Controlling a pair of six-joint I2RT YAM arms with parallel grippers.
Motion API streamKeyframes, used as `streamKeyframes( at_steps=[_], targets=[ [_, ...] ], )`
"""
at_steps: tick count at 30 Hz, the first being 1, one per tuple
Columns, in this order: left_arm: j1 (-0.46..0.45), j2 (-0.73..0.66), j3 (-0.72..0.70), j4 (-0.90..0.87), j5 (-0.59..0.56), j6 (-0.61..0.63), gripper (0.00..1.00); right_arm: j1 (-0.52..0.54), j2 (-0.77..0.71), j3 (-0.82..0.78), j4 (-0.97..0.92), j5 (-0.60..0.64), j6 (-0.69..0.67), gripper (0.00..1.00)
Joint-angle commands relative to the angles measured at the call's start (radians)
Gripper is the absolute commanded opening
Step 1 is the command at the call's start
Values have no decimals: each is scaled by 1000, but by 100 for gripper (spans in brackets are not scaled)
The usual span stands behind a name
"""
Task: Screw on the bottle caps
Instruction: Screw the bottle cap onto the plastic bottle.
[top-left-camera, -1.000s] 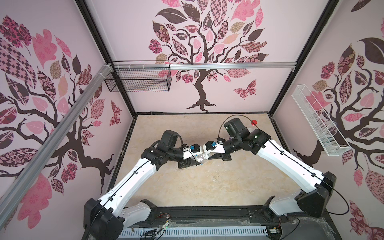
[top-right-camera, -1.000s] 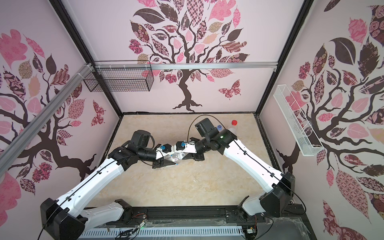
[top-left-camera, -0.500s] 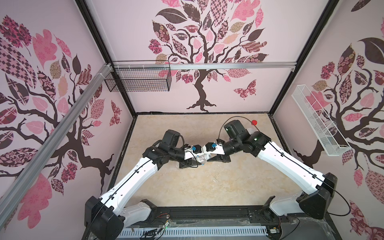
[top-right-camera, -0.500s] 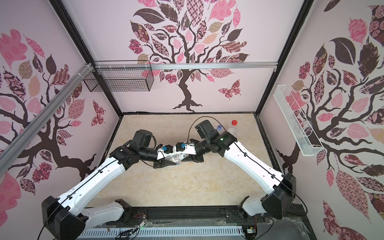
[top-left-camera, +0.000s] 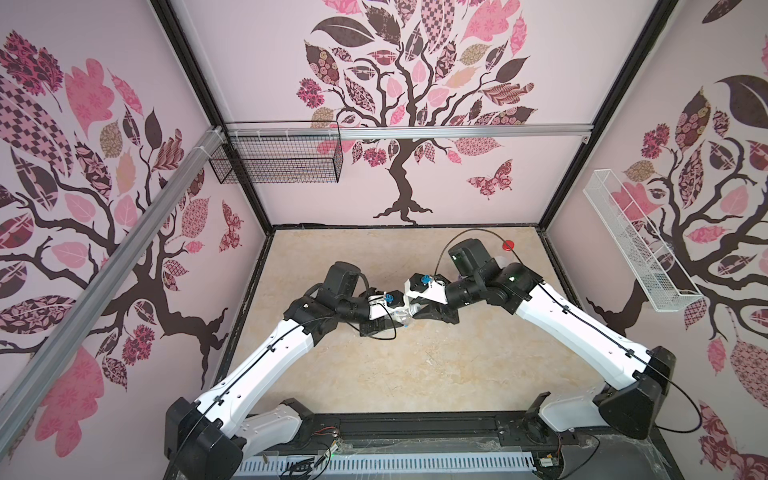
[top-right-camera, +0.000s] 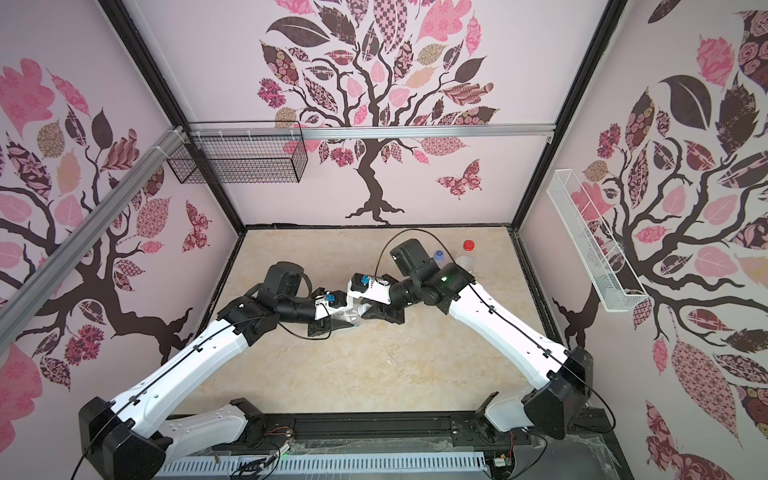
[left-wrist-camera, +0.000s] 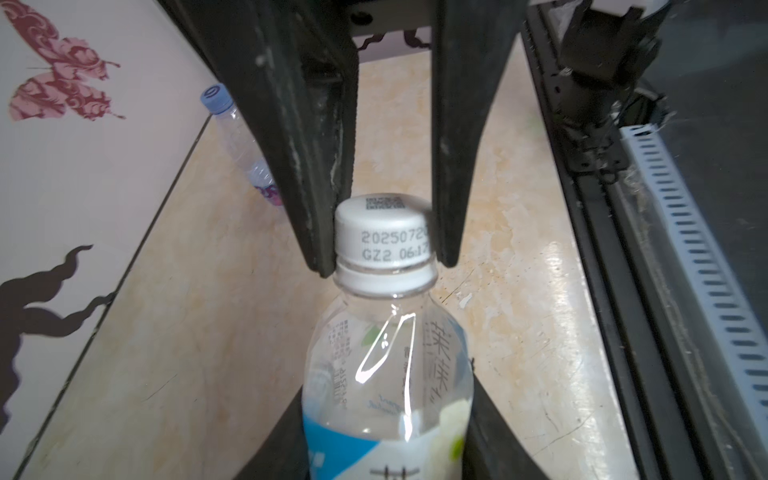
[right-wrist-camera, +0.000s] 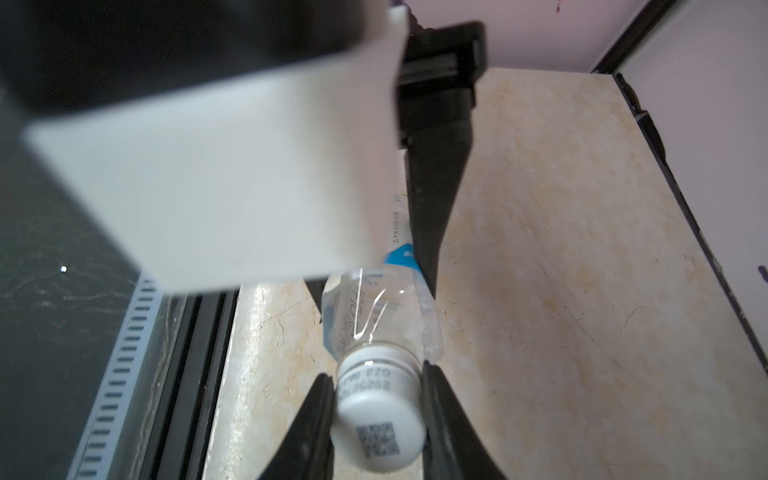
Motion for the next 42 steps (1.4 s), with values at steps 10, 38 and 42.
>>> streamKeyframes(
  at_steps=[10, 38, 42],
  targets=[
    [-135, -73, -109, 456, -421, 54, 29, 14, 77, 20, 143, 299, 1535, 0],
    [-17, 38, 36, -61, 2, 148, 32, -6, -151, -114, 9, 92, -291, 60],
    [-16, 48, 50, -68, 26, 147, 32, -7, -127, -92, 50, 51, -385, 59]
  ],
)
